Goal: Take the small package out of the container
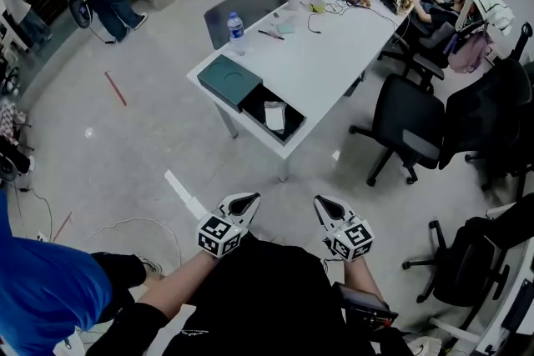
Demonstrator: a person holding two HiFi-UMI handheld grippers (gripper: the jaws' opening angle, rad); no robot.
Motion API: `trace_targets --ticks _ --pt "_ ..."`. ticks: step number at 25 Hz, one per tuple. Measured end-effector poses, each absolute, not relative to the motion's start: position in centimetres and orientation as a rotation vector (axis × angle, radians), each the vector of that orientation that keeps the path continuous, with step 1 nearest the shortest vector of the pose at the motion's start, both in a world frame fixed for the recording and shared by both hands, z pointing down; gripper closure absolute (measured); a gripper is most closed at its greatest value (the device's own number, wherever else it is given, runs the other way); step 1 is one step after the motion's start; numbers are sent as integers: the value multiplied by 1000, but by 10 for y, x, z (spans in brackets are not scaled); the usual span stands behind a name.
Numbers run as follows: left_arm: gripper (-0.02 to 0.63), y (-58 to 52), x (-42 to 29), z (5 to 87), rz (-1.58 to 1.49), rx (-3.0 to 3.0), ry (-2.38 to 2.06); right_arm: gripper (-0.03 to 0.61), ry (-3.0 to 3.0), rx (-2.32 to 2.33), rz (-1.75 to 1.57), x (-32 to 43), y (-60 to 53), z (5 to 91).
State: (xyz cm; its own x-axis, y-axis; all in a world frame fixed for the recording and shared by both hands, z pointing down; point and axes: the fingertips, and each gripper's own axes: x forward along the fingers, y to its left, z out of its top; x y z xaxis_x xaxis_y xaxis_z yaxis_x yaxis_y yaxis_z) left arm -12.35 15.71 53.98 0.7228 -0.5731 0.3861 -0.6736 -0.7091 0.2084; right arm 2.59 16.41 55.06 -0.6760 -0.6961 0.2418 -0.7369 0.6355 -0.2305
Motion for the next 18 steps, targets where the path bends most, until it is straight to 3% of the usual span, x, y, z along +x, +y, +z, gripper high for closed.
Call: trace_targets --ticks 18 --pt "604 167 -132 537 432 2560 -1009 552 -2727 1218 490 27 169 547"
